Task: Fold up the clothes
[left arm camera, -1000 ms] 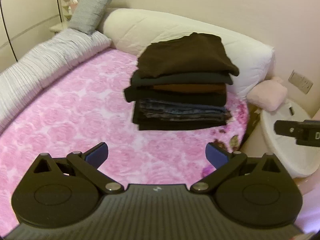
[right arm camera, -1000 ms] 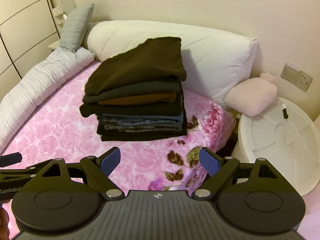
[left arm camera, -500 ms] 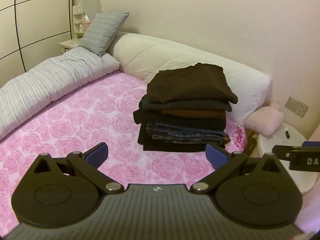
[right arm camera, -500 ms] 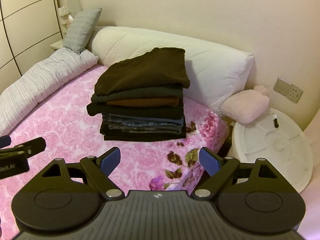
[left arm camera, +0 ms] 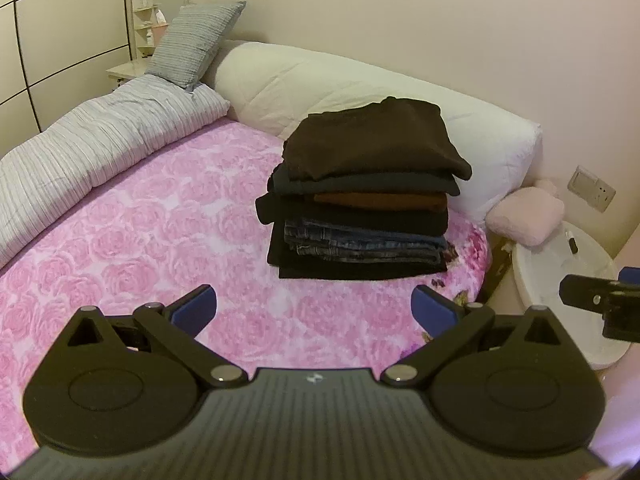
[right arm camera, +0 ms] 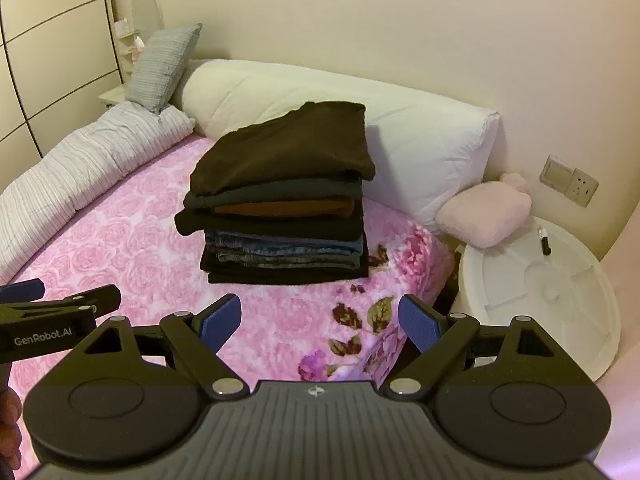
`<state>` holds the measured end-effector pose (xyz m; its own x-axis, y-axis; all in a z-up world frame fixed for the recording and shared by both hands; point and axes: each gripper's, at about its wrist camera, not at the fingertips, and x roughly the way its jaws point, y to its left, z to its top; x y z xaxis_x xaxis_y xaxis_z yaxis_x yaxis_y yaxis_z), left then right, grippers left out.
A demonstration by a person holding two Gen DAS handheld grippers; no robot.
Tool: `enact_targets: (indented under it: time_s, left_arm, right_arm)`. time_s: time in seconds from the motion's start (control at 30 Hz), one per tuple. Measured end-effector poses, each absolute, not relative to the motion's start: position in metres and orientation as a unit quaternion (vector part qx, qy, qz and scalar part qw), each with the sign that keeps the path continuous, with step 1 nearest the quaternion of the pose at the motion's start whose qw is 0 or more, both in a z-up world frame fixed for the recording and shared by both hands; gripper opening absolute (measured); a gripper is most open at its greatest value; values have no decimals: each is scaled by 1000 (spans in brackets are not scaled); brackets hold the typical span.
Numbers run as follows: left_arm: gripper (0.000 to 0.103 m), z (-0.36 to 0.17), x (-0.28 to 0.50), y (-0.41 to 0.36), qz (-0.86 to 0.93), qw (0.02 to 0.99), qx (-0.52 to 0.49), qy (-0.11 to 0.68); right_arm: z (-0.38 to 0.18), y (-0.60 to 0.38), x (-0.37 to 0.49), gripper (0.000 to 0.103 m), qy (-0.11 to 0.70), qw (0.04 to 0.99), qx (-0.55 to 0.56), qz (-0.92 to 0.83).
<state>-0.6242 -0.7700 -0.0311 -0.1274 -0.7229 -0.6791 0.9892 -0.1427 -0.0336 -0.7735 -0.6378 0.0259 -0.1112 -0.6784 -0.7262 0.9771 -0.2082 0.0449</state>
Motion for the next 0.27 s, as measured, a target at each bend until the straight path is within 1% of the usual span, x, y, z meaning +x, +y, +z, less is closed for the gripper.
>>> enact_targets:
  time_s: [0.27]
  left_arm:
    - [102, -35, -626, -774, -709, 600, 272, 250]
  right_arm:
    - [23, -639, -771, 88, 237, 585, 325, -704]
